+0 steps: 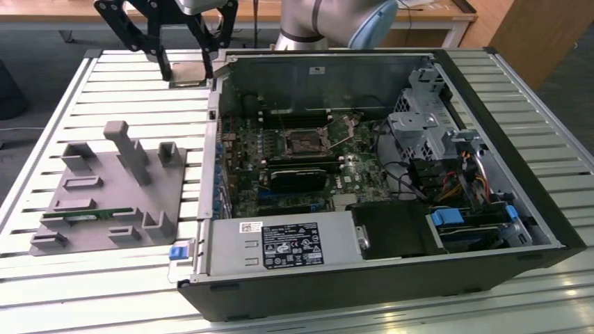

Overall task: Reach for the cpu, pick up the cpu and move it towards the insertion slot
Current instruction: 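Pick up the cpu and move it towards the insertion slot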

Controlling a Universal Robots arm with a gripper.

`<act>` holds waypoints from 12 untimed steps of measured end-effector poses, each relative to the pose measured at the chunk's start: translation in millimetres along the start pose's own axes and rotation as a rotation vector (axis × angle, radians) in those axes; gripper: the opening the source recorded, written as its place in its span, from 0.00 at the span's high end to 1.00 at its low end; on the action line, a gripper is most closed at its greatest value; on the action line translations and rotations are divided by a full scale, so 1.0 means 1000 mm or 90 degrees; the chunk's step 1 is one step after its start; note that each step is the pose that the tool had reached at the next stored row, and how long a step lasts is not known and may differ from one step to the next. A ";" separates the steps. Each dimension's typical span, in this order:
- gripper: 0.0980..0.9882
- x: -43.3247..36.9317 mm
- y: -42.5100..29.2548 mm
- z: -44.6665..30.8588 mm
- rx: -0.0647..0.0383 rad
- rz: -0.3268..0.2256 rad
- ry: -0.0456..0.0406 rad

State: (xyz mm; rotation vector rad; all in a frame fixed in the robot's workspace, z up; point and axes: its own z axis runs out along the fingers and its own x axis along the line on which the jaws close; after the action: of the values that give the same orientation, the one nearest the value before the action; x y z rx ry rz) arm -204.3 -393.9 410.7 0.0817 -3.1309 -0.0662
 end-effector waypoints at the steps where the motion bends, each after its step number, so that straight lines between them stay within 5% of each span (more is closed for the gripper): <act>1: 0.50 -0.0021 0.0005 0.0000 0.000 0.000 0.0000; 12: 0.50 -0.0215 0.0092 0.0002 0.000 0.000 0.0000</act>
State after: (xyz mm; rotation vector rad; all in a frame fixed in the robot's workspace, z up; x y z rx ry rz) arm -183.3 -383.5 410.7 0.0816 -3.1310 -0.0661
